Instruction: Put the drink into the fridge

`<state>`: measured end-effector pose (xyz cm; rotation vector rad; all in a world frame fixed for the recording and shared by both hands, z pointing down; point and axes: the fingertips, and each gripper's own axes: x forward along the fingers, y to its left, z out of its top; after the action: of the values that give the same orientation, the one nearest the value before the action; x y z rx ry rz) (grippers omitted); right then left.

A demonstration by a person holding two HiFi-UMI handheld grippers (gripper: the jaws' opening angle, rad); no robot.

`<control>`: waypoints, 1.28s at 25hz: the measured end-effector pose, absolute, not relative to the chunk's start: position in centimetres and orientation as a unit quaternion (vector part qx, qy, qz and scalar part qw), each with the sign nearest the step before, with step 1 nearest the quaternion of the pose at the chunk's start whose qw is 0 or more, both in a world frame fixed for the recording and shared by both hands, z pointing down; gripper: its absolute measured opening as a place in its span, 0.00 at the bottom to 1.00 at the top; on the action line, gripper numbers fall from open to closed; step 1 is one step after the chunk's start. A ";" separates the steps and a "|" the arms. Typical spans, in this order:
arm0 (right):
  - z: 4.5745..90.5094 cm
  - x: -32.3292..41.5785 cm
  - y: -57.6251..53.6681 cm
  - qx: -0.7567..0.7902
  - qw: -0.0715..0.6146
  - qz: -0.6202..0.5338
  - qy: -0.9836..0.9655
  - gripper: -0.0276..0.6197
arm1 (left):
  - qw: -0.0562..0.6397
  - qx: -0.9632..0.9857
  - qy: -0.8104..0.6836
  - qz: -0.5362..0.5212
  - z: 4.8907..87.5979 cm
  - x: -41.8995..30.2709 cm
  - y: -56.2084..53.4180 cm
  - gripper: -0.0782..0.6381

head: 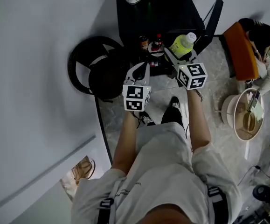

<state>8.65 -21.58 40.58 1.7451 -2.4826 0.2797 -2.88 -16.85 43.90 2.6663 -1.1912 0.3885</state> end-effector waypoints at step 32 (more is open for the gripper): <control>69.5 17.8 -39.8 0.689 0.104 0.098 -0.711 0.47 | 0.091 0.902 -0.400 0.131 63.3 0.4 -24.5 0.12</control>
<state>17.83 -39.85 69.54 2.0312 -2.0973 0.2876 0.35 -24.47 63.26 2.6811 -1.1895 0.3901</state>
